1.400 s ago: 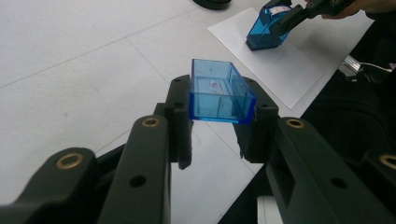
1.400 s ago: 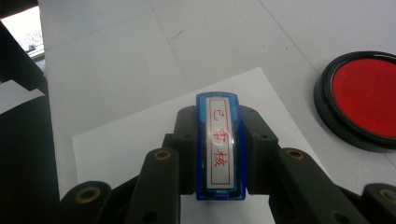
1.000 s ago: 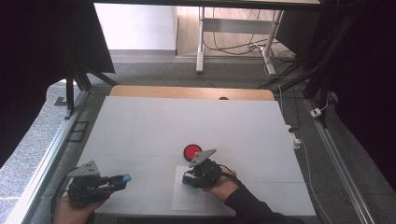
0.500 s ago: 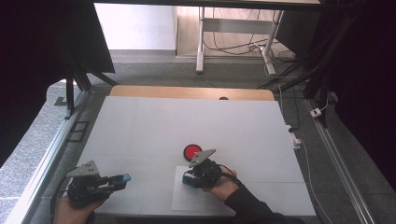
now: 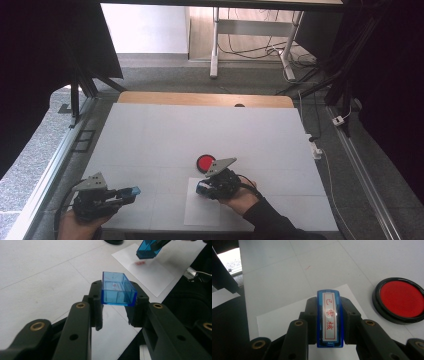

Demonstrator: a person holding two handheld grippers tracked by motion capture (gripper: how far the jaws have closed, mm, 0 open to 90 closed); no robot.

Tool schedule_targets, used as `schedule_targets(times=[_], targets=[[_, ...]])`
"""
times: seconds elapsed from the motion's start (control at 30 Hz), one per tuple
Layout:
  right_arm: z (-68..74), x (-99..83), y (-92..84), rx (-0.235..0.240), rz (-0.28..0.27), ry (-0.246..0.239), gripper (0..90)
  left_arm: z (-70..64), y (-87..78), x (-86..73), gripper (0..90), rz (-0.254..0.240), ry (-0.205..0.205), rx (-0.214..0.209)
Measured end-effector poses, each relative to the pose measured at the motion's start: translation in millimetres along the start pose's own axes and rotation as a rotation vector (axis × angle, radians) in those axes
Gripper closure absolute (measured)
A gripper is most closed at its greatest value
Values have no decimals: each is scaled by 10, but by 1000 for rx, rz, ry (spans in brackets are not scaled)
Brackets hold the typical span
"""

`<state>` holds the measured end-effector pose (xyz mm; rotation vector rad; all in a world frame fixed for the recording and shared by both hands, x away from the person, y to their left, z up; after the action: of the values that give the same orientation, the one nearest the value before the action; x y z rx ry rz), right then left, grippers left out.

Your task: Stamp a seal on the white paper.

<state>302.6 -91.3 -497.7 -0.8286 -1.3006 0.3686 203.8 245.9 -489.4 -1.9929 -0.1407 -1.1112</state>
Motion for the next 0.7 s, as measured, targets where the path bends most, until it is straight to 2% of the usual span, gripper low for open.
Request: schedule_targets(times=[0.27,0.53,0.7], targets=[[-19,42,-113,-7,-36,3,707,-4,-1,1,687,1,3,9],[-23,99,-201,13,-72,27,707,-3,0,1,687,1,2,8],[-23,133,-250,15,-88,22,707,0,-1,0,687,-1,-1,5]])
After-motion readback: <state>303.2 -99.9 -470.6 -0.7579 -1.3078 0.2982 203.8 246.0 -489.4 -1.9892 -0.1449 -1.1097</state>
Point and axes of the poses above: each handheld gripper's, and its own axes: y roughly forward along the jaws, x roughly out of its top, z roughly to its left, the point moved 2 cm from there along y, roughly forward along the jaws, and after that the axes turned 2 degrees about -z, right-handed, at the moved point
